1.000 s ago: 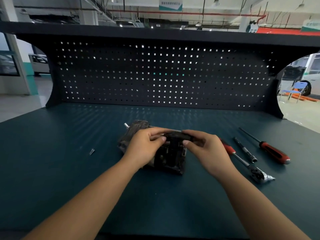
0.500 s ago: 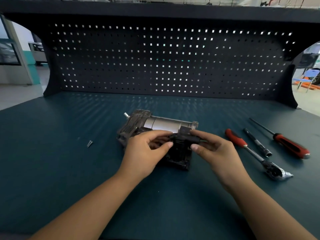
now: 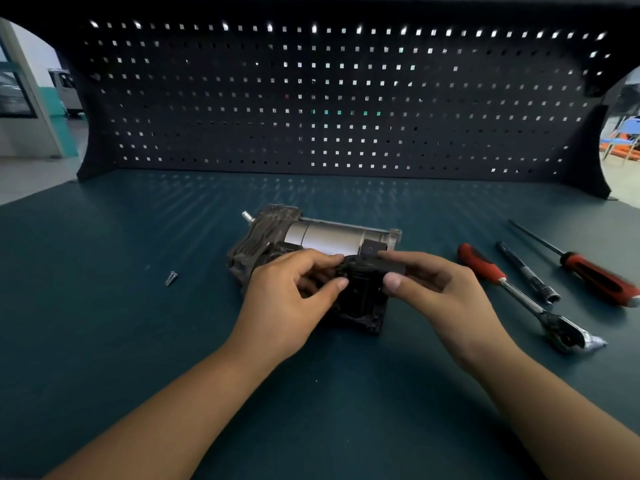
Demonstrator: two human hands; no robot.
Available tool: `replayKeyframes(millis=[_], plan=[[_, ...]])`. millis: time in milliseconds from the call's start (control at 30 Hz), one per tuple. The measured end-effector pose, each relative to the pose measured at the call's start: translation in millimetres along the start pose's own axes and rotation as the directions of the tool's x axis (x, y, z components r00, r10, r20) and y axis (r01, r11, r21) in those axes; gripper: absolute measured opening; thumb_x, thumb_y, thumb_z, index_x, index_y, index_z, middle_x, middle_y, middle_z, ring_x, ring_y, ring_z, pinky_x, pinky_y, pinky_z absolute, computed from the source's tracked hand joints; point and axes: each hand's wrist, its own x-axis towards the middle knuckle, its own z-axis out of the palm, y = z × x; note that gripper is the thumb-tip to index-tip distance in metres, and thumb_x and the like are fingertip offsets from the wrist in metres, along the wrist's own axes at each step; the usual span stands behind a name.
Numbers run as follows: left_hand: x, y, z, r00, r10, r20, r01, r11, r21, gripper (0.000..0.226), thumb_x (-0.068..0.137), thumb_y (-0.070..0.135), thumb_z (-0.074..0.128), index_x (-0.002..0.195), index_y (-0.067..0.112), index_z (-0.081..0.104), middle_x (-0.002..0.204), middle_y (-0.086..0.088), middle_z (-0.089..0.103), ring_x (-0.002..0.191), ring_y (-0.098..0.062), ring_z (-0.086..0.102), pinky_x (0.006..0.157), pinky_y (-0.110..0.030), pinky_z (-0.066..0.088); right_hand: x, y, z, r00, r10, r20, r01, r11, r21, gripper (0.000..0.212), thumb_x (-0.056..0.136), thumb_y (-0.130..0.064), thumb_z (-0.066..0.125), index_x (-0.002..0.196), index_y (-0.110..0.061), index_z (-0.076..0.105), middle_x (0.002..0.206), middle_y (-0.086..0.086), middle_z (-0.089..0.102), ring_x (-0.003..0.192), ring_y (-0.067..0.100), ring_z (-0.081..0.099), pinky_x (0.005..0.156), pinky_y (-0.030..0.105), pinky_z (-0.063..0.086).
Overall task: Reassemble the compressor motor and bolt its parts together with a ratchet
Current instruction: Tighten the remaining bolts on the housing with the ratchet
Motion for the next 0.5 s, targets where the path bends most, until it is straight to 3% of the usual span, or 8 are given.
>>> replayKeyframes(millis=[133, 300, 433, 500], plan=[[-0.7, 1.3, -2.4, 0.999, 0.012, 0.034, -0.012, 1.000, 0.008, 0.027, 0.079, 0.014, 0.074, 0.094, 0.035, 0.068, 0.084, 0.017, 0.068, 0.075, -0.001, 0.065, 0.070, -0.017, 0.053, -1.5, -0.1, 8.5, 0.996, -0.067, -0.051, 0.062, 0.993, -0.097, 0.024, 0.075, -0.041, 0.060, 0.091, -0.025, 0.070, 0.087, -0.005, 0.073, 0.083, 0.007, 0.068, 0.079, 0.031, 0.057], [-0.3, 1.8, -3.5, 0.998, -0.009, 0.067, 0.009, 1.000, -0.002, 0.028, 0.080, 0.015, 0.073, 0.092, 0.038, 0.066, 0.085, 0.018, 0.068, 0.075, -0.001, 0.065, 0.071, -0.018, 0.054, -1.2, 1.7, 12.6, 0.990, -0.119, -0.079, 0.107, 0.985, -0.137, 0.006, 0.086, -0.023, 0.062, 0.084, -0.026, 0.067, 0.082, 0.007, 0.068, 0.073, 0.013, 0.062, 0.074, 0.040, 0.052], [-1.7, 1.8, -3.7, 0.998, 0.048, 0.045, -0.049, 0.998, 0.031, 0.022, 0.080, 0.011, 0.073, 0.094, 0.028, 0.071, 0.083, 0.016, 0.068, 0.075, 0.000, 0.064, 0.070, -0.017, 0.054, -1.9, 4.8, 11.8, 0.989, -0.134, -0.066, 0.123, 0.980, -0.157, 0.018, 0.090, -0.013, 0.060, 0.083, -0.029, 0.066, 0.083, 0.011, 0.066, 0.073, 0.026, 0.062, 0.074, 0.039, 0.050], [-2.2, 1.1, -2.6, 0.998, 0.056, 0.035, -0.057, 0.997, 0.045, 0.016, 0.081, 0.011, 0.072, 0.093, 0.021, 0.072, 0.084, 0.014, 0.068, 0.073, 0.000, 0.063, 0.068, -0.019, 0.053, -1.6, 4.9, 11.4, 0.991, -0.126, -0.054, 0.117, 0.982, -0.148, 0.020, 0.092, -0.012, 0.058, 0.085, -0.029, 0.066, 0.085, 0.009, 0.066, 0.074, 0.018, 0.062, 0.076, 0.040, 0.051]])
